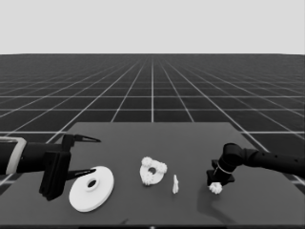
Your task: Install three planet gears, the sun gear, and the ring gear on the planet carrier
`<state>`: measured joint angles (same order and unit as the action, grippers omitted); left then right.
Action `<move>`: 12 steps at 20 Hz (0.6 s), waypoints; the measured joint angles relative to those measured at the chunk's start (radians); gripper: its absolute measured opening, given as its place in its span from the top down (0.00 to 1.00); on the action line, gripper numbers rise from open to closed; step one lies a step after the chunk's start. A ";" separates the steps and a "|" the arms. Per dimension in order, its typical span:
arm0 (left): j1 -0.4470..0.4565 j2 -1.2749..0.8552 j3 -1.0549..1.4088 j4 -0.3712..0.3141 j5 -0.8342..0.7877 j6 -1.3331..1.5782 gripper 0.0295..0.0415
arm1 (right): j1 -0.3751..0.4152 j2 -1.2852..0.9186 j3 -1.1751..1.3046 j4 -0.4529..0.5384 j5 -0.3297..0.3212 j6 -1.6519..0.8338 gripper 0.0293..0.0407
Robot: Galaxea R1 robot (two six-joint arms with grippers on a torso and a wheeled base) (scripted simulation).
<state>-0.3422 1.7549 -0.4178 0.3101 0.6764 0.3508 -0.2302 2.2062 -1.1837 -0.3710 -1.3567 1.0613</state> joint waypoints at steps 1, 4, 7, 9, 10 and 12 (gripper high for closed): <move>0.000 0.000 0.000 0.000 0.000 0.000 0.25 | 0.000 0.000 0.000 0.000 0.000 0.000 0.86; 0.000 0.000 0.000 0.000 0.000 0.000 0.25 | 0.137 -0.067 0.144 0.139 -0.111 0.040 0.86; 0.000 0.000 0.000 0.000 0.000 0.000 0.25 | 0.422 -0.086 0.178 0.367 -0.218 0.049 0.86; 0.000 0.000 0.000 0.000 0.000 0.000 0.25 | 0.467 -0.079 0.163 0.406 -0.236 0.044 0.86; 0.000 0.000 0.000 0.000 0.000 0.000 0.25 | 0.476 -0.077 0.158 0.414 -0.240 0.042 0.86; 0.000 0.000 0.000 0.000 0.000 0.000 0.25 | 0.484 -0.075 0.154 0.421 -0.243 0.041 0.86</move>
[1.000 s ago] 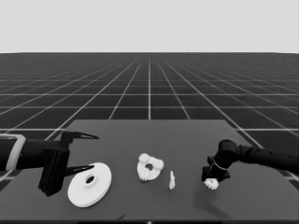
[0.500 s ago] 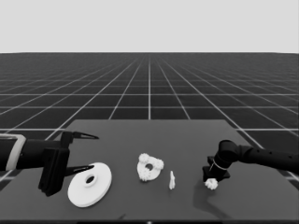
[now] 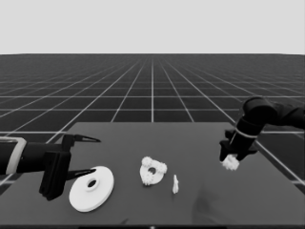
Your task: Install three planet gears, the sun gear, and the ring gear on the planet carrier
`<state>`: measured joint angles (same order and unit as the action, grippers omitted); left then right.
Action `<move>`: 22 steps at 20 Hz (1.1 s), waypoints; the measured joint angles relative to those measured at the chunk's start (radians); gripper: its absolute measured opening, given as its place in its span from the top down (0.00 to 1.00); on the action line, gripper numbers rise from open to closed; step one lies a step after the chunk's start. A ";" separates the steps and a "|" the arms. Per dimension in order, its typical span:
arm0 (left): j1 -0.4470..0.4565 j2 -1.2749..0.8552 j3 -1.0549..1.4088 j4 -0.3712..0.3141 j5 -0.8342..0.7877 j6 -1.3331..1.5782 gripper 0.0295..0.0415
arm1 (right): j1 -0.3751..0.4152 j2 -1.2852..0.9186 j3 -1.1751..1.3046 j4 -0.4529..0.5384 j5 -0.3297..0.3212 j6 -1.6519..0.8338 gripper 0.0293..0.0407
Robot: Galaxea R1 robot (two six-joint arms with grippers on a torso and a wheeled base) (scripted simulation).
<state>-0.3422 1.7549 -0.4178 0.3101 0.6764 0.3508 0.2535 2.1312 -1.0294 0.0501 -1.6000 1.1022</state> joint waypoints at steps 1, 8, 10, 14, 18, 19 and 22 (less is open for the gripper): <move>0.000 0.000 0.000 0.000 0.000 0.000 0.25 | 0.002 0.000 -0.001 0.002 -0.001 0.000 0.86; 0.000 0.000 0.000 0.000 0.000 0.000 0.25 | -0.011 0.915 -0.630 -0.001 0.019 0.286 0.86; 0.000 0.000 0.000 0.000 0.000 0.000 0.25 | -0.012 0.935 -0.665 -0.002 0.018 0.269 0.86; 0.000 0.000 0.000 0.000 0.000 0.000 0.25 | -0.279 0.953 -0.720 -0.262 0.077 0.237 0.86; 0.000 0.000 0.000 0.000 0.000 0.000 0.25 | -0.337 0.969 -0.777 -0.314 0.100 0.203 0.86; 0.000 0.000 0.000 0.000 0.000 0.000 0.25 | -0.339 0.970 -0.781 -0.317 0.102 0.201 0.86; 0.000 0.000 0.000 0.000 0.000 0.000 0.25 | -0.348 0.970 -0.784 -0.320 0.103 0.203 0.86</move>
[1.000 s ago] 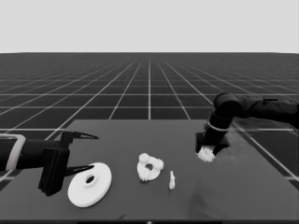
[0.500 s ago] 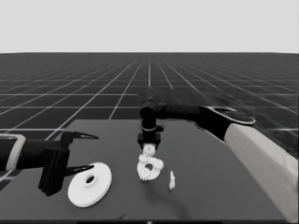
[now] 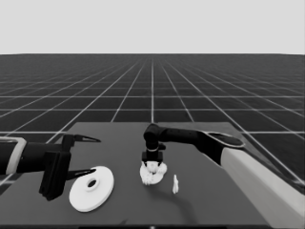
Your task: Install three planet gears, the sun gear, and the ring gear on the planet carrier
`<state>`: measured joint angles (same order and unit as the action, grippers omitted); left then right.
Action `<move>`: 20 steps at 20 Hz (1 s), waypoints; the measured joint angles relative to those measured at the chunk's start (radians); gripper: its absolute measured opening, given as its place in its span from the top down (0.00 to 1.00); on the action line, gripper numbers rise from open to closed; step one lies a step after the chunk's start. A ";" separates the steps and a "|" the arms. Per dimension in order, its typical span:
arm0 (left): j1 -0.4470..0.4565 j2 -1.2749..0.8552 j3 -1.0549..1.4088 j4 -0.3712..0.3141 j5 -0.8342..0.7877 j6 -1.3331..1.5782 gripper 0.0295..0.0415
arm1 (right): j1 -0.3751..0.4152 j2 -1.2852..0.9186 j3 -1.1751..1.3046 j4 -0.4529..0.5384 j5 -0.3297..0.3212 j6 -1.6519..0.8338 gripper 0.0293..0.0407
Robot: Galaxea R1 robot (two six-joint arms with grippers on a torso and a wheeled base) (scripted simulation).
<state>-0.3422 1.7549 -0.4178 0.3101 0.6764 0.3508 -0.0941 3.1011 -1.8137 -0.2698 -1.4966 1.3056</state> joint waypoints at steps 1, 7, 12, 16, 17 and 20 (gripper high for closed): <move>0.000 0.000 0.000 0.000 0.000 0.000 0.25 | -0.001 0.000 0.000 0.000 0.000 0.007 0.86; 0.000 0.000 0.000 0.000 0.000 0.000 0.25 | -0.001 0.000 0.000 0.000 0.000 0.065 0.86; 0.000 0.000 0.000 0.000 0.000 0.000 0.25 | -0.001 0.000 0.000 0.000 0.000 0.117 0.86; 0.000 0.000 0.000 0.000 0.000 0.000 0.25 | -0.001 0.001 0.001 0.000 0.000 0.159 0.86; 0.000 0.000 0.000 0.000 0.000 0.000 0.25 | -0.001 0.001 0.001 0.000 0.000 0.169 0.86; 0.000 0.000 0.000 0.000 0.000 0.000 0.25 | -0.001 0.001 0.001 0.000 0.000 0.201 0.86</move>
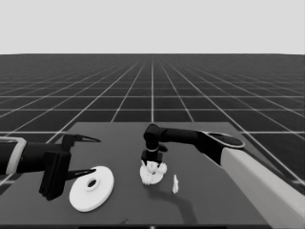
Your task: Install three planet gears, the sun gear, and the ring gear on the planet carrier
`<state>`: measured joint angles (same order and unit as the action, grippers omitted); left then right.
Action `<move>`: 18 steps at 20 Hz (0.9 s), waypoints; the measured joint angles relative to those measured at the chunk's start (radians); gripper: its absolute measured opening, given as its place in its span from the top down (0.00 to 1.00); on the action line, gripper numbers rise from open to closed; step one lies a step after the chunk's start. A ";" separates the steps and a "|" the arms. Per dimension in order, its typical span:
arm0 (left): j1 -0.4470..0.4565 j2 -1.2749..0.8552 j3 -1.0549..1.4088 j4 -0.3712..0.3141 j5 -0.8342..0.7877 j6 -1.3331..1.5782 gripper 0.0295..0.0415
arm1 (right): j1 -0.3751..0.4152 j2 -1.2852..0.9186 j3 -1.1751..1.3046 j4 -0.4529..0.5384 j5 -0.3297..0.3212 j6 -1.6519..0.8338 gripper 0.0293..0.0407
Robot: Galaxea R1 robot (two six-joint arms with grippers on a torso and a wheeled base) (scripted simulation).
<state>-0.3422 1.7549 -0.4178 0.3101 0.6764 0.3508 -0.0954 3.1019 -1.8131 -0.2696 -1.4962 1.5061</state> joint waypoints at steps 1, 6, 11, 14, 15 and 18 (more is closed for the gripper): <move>0.000 0.000 0.000 0.000 0.000 0.000 0.25 | 0.000 0.000 0.000 0.000 0.000 0.010 0.86; 0.000 0.000 0.000 0.000 0.000 0.000 0.25 | 0.000 0.000 0.000 0.000 0.000 0.063 0.86; 0.000 0.000 0.000 0.000 0.000 0.000 0.25 | 0.000 0.000 0.000 0.000 0.000 0.115 0.86; 0.000 0.000 0.000 0.000 0.000 0.000 0.25 | 0.000 0.001 0.001 0.001 0.000 0.147 0.86; 0.000 0.000 0.000 0.000 0.000 0.000 0.25 | -0.001 0.001 0.001 0.001 0.000 0.157 0.86; 0.000 0.000 0.000 0.000 0.000 0.000 0.25 | -0.001 0.000 0.001 0.001 0.000 0.188 0.86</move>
<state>-0.3422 1.7549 -0.4178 0.3101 0.6764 0.3508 -0.0962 3.1023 -1.8124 -0.2690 -1.4965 1.6946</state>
